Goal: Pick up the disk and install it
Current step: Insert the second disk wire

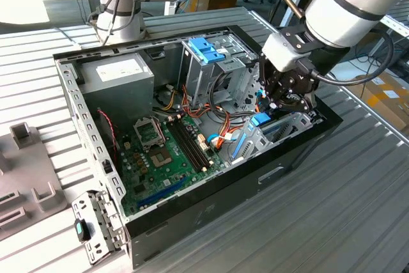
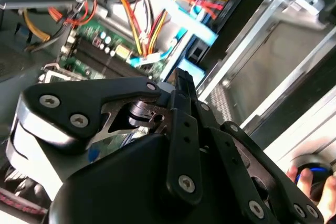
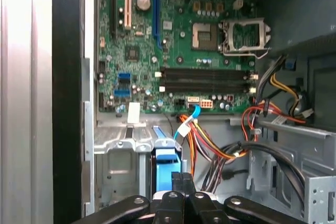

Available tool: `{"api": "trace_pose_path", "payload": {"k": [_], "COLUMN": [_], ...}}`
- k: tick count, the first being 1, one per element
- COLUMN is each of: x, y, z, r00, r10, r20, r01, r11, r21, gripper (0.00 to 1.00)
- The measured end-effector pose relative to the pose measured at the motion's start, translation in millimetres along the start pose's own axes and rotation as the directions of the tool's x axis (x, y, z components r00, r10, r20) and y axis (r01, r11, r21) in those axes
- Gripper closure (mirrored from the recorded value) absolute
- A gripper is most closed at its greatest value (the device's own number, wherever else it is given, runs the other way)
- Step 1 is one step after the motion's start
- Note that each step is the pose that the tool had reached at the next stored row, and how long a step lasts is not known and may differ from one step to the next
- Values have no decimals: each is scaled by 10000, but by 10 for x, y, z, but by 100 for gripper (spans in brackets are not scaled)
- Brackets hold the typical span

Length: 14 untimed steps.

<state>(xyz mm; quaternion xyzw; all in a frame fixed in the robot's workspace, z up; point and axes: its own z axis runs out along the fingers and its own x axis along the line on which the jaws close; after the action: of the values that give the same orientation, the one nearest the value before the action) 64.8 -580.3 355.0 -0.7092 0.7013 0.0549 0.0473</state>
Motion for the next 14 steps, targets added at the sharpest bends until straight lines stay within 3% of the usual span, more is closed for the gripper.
{"api": "trace_pose_path", "payload": {"k": [3,4,5,6,8,9,10,14], "x": [1,1,1,2,2,2,2,3], "y": [-1,-2,-2,-3,-4,-3,-3,-3], "z": [6,9,11,13,17,18,17,19], "r00": [10000,9999,9999,9998,9998,9997,9997,9997], "r10": [76,126,148,178,223,239,247,250], "r20": [4,4,4,2,1,-1,-4,-1], "r01": [-76,-125,-147,-177,-220,-236,-244,-247], "r11": [9986,9962,9947,9924,9881,9863,9854,9851], "r21": [-520,-862,-1016,-1215,-1523,-1633,-1684,-1703], "gripper": [89,89,89,89,89,89,89,89]}}
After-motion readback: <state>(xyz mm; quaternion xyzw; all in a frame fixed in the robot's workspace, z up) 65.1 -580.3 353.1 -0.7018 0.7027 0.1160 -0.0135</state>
